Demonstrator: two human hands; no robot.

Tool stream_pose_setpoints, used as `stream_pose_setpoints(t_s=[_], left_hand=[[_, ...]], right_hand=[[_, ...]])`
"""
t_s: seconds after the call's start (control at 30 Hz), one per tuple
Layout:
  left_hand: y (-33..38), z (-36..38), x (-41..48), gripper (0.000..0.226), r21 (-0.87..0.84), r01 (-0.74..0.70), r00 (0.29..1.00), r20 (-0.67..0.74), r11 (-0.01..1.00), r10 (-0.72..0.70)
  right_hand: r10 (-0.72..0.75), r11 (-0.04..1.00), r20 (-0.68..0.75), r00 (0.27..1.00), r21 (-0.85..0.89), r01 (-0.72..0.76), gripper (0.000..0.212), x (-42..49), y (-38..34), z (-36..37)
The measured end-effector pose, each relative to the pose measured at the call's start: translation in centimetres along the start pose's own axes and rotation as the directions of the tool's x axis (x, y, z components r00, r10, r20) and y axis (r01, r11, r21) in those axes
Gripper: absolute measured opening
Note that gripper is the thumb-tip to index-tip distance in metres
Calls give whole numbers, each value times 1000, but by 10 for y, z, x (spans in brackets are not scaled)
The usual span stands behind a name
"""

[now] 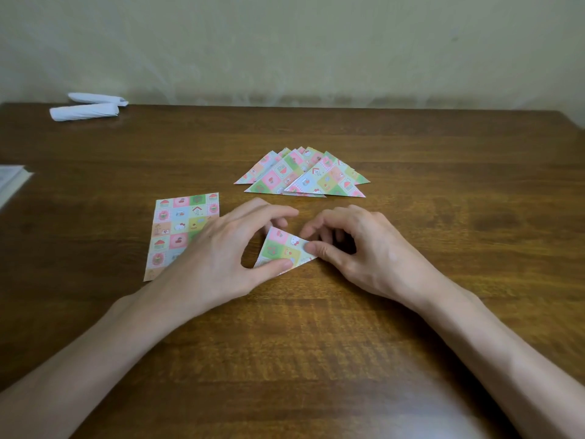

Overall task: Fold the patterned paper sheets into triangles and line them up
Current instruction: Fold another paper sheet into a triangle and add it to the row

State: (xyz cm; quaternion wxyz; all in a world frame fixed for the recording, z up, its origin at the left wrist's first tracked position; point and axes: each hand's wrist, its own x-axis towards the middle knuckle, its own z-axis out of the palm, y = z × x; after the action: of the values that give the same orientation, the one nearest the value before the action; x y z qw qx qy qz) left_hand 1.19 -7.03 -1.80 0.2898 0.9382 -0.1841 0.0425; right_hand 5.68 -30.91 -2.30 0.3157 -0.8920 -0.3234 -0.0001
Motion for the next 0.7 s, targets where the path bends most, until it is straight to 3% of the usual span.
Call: stream_pose_setpoints(t_s=[0.27,0.7], left_hand=[[-5,-3,0,40,82,-36,999,-1,996,36],[-9,-6,0,44,161,-148,989,-8,976,151]], right_hand=[[-11,1000,6,1000,-19,11,8,-2,1,2],[55,998,-31,998,-23,-55,16,-1,-8,5]])
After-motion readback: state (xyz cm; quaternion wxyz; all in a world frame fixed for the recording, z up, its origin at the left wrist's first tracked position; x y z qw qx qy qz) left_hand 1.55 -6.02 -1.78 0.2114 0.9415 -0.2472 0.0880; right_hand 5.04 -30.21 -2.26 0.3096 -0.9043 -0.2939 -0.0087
